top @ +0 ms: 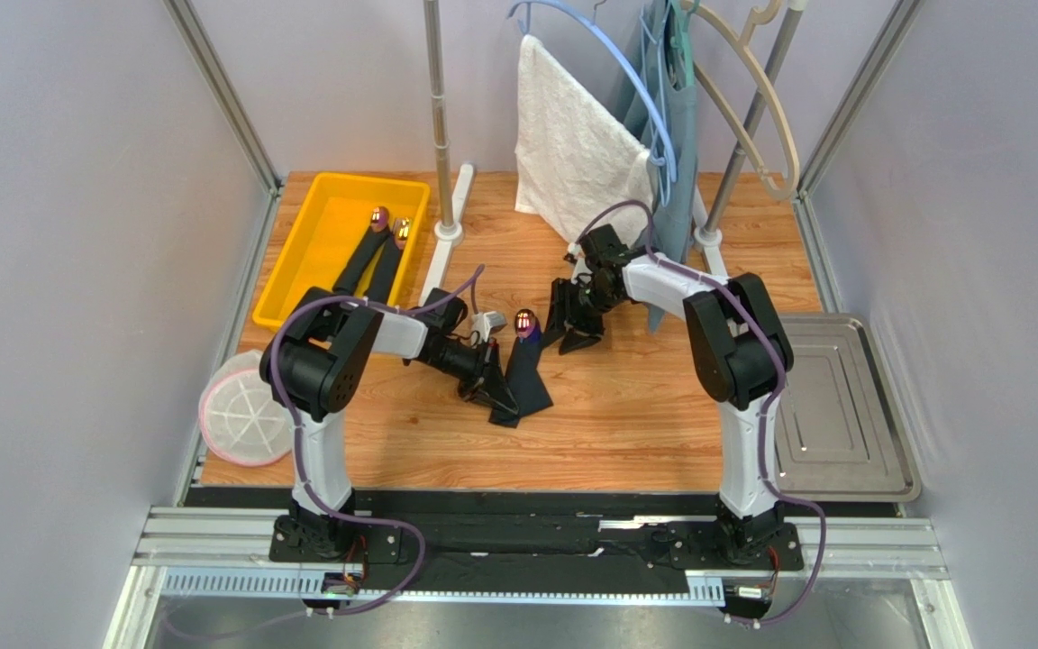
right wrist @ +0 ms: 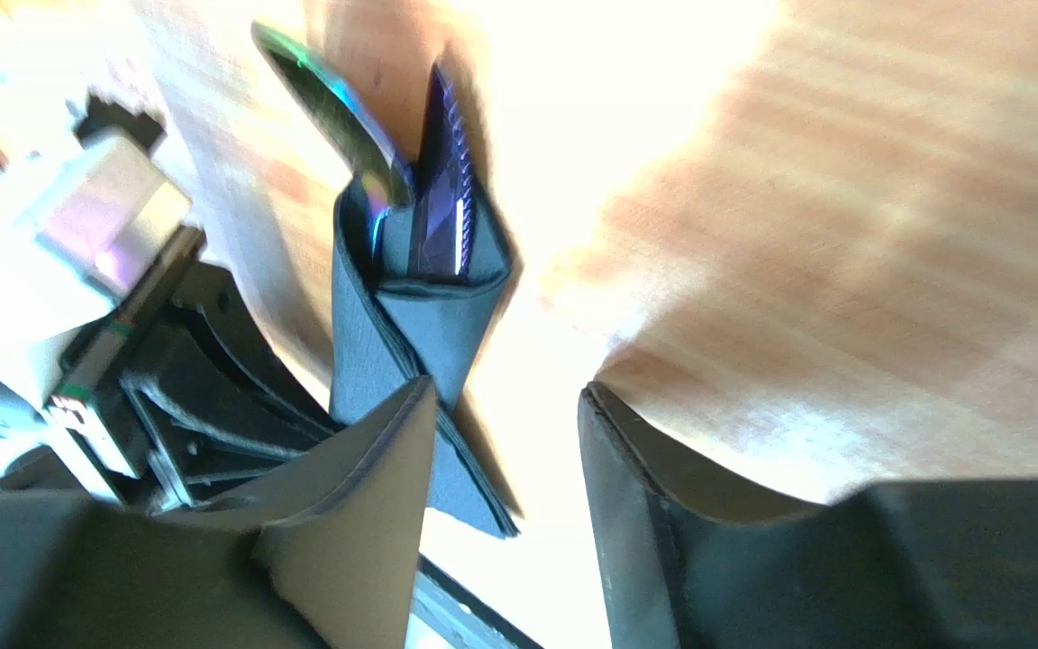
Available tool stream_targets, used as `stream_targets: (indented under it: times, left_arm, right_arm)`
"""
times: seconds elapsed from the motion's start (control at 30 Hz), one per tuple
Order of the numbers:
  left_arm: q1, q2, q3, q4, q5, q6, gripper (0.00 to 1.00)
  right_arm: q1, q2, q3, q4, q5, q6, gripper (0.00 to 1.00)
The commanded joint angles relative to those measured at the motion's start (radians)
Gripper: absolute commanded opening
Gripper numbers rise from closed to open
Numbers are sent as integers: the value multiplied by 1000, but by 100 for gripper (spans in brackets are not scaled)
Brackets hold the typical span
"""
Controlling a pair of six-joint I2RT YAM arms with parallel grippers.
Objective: Place the utensils on the paper napkin and roll it up
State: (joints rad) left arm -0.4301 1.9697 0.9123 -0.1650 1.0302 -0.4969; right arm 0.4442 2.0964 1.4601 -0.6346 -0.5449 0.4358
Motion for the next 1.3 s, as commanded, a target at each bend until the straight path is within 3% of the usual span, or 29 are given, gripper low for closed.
stream_targets:
  times: [0.0, 0.53, 1.0, 1.1, 1.17, 1.27]
  left_arm:
    - [-6, 46, -13, -15, -148, 37, 0]
    - [-6, 46, -9, -7, -153, 32, 0]
    - [-6, 49, -10, 8, -163, 17, 0]
    - [-6, 55, -9, 15, -167, 11, 0]
    - [-6, 57, -4, 16, -170, 8, 0]
    - [-6, 51, 2, 10, -174, 9, 0]
  right_arm:
    - [17, -9, 26, 70, 45, 75, 51]
    - [126, 39, 19, -69, 256, 78, 52]
    - [174, 53, 8, -111, 267, 130, 52]
    - [175, 77, -3, -114, 278, 144, 48]
    - [175, 108, -1, -109, 263, 146, 40]
    - [174, 129, 19, -103, 238, 117, 15]
